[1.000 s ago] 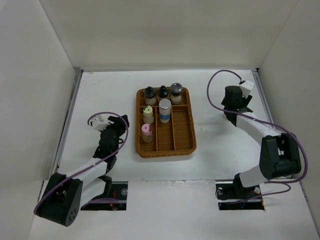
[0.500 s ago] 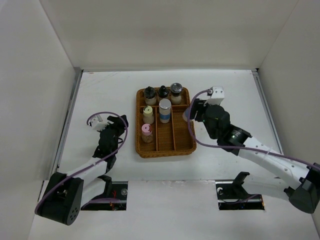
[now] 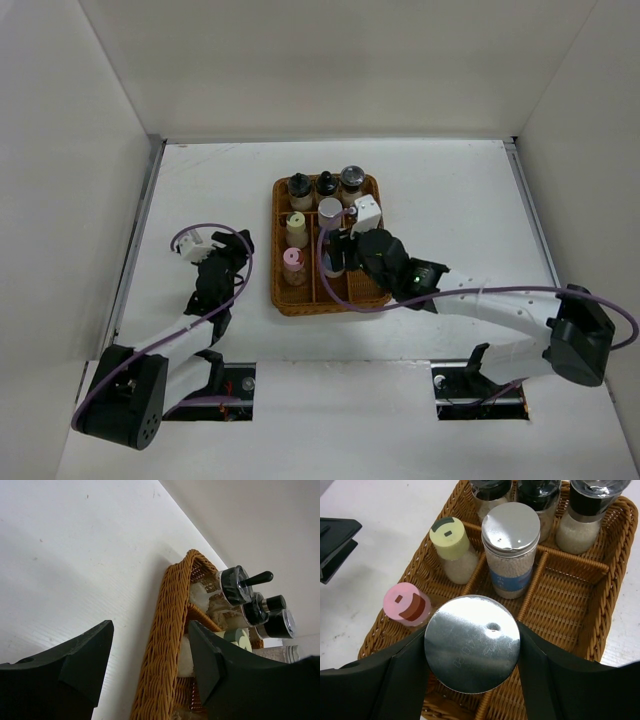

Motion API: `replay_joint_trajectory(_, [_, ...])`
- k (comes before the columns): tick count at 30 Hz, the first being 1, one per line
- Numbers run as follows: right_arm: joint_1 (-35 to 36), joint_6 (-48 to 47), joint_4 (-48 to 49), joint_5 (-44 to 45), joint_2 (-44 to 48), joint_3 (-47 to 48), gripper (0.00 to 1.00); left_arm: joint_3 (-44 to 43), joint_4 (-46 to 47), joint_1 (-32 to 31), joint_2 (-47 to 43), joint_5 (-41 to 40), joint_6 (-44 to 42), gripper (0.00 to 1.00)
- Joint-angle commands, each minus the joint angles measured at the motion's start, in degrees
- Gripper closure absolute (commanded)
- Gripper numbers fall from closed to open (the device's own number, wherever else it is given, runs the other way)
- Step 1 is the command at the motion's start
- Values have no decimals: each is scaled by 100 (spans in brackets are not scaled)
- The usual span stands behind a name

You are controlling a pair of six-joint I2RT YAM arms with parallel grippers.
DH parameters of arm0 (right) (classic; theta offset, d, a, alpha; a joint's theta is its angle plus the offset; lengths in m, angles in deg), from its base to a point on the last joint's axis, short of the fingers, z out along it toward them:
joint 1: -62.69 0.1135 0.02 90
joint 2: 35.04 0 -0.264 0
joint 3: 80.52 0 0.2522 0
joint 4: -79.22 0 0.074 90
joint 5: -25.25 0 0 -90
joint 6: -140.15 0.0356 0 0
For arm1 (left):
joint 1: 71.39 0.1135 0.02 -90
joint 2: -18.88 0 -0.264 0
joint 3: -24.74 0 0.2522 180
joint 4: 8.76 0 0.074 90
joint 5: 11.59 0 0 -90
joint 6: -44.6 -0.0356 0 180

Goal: Organize the condiment bottles

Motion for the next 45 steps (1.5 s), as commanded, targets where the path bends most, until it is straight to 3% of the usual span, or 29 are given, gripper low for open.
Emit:
replay_joint_trajectory(1, [69,-148,1141,31,-100,248,52,-49,166,55,41,69,83,40])
replay_joint_trajectory(9, [200,-350,1484,206,-645,19,50,-128,166,72,208,139,65,36])
replay_joint_trajectory(16, [315,-596,1668,224,-716,-148,38,-190,131,125,296,77,30,24])
replay_joint_trajectory(21, [324,-605,1879,241,-549,-385,16,-286,88,204,542,25,-49,15])
replay_joint_trajectory(23, [332,-623,1967,241,-391,-525,8,-391,9,213,656,25,-67,0])
replay_joint_trajectory(25, [332,-588,2108,241,-181,-701,0,-497,-131,187,692,34,-110,0])
replay_joint_trajectory(35, [-9,71,3021,1462,963,-1861,0,-1050,-1862,99,-116,-89,-295,0])
replay_joint_trajectory(45, [-686,897,3233,1910,1358,-2643,0,-2649,-4174,231,-258,-265,-743,0])
